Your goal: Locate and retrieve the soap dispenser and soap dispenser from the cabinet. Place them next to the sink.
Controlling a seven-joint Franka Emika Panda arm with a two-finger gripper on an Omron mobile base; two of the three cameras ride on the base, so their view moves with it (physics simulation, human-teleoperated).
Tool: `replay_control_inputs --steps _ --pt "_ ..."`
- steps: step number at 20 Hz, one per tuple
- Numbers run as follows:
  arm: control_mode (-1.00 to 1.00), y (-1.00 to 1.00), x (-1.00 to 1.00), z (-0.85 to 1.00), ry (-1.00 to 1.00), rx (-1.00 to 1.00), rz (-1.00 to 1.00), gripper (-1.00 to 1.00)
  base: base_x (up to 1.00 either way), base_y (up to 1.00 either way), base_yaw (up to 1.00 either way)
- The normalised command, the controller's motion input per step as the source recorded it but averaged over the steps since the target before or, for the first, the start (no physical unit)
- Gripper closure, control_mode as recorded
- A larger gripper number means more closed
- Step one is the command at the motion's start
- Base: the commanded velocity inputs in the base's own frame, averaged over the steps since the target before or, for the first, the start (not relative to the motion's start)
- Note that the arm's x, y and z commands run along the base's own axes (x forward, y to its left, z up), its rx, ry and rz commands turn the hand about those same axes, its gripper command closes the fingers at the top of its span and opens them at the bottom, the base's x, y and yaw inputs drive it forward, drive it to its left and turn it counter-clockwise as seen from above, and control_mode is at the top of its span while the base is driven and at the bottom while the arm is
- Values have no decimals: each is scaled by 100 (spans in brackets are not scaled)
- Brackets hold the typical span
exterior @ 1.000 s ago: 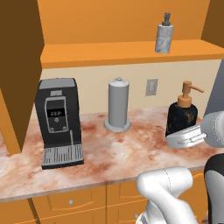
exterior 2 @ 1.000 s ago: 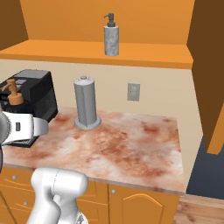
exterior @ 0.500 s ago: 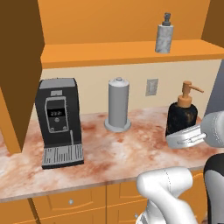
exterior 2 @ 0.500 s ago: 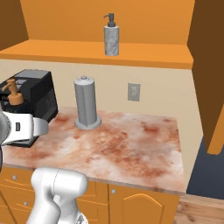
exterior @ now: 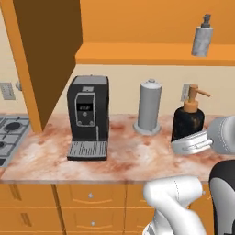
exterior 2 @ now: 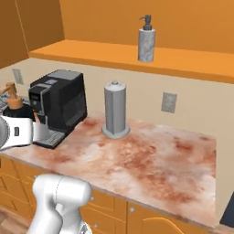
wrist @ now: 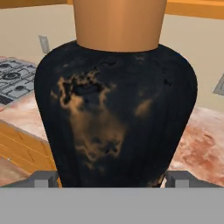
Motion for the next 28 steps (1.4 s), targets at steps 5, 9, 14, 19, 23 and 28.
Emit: replay_control_inputs --steps 5,9,14,19,23,28 --pt "100 0 0 0 0 0 0 100 -10 30 43" --pt "100 0 0 0 0 0 0 100 -16 32 40" --pt "100 0 0 0 0 0 0 100 -16 34 45" --pt "100 0 0 0 0 0 0 100 -13 38 47" --pt "100 0 0 0 0 0 0 100 -9 36 48" --pt "100 0 0 0 0 0 0 100 -9 37 48"
